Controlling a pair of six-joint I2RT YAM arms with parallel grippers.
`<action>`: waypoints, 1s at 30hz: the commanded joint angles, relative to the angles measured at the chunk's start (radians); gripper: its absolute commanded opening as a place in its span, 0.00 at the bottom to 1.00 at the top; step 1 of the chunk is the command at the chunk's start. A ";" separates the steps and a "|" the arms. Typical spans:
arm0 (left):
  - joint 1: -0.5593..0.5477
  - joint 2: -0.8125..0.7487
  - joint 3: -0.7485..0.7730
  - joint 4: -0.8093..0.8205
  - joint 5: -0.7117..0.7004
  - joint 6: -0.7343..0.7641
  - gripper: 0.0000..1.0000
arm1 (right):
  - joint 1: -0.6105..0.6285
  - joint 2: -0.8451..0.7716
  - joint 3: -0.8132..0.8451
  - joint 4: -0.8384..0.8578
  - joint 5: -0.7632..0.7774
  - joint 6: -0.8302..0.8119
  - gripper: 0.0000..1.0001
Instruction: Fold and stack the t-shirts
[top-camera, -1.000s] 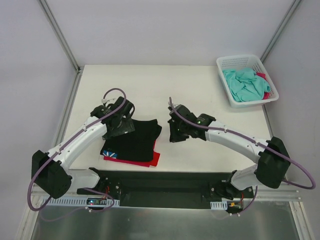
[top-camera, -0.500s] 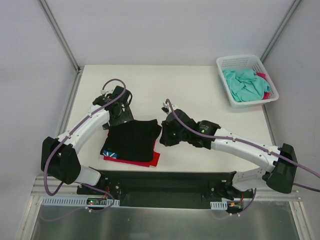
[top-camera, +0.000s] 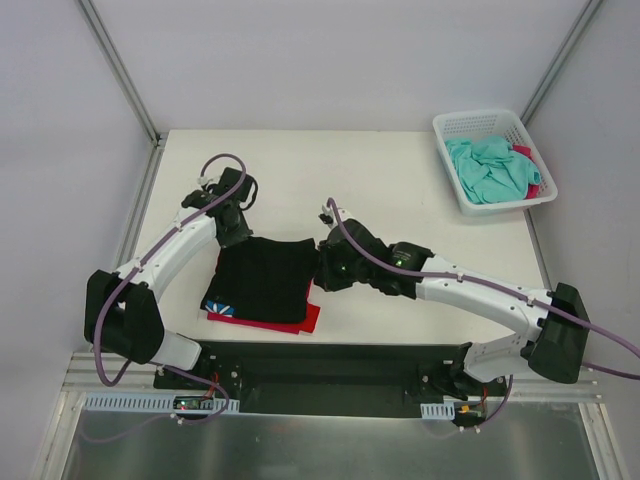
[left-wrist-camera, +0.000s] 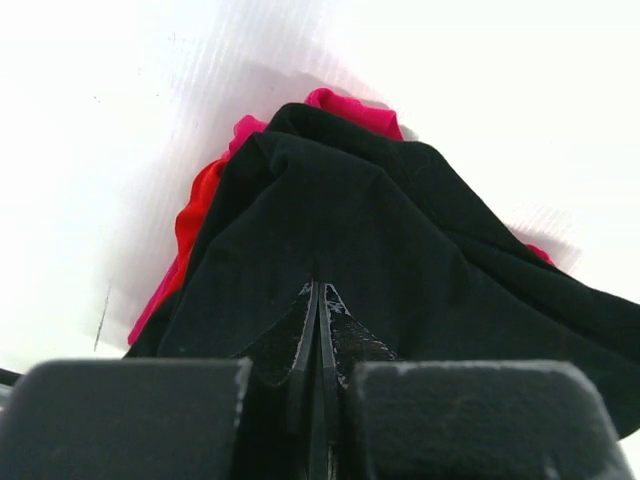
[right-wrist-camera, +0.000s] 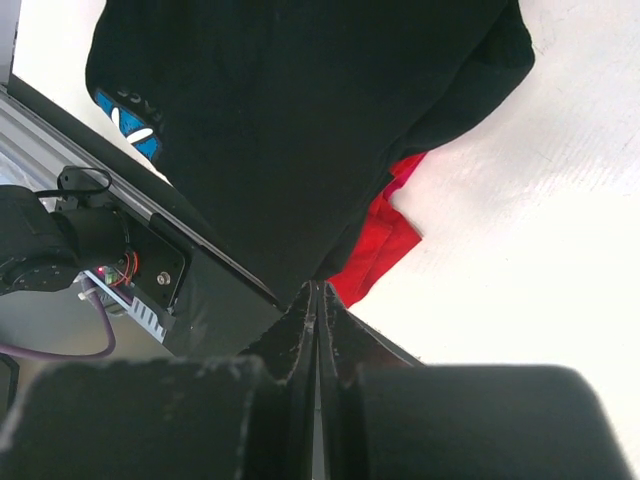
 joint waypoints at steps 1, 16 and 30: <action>0.026 0.034 -0.035 0.034 0.033 0.006 0.00 | 0.006 0.008 -0.027 0.098 -0.001 0.018 0.01; 0.096 0.155 -0.044 0.109 0.012 0.012 0.00 | 0.089 0.162 -0.021 0.281 -0.142 0.065 0.01; 0.128 0.229 -0.024 0.149 0.018 0.006 0.00 | 0.140 0.171 -0.044 0.269 -0.162 0.080 0.01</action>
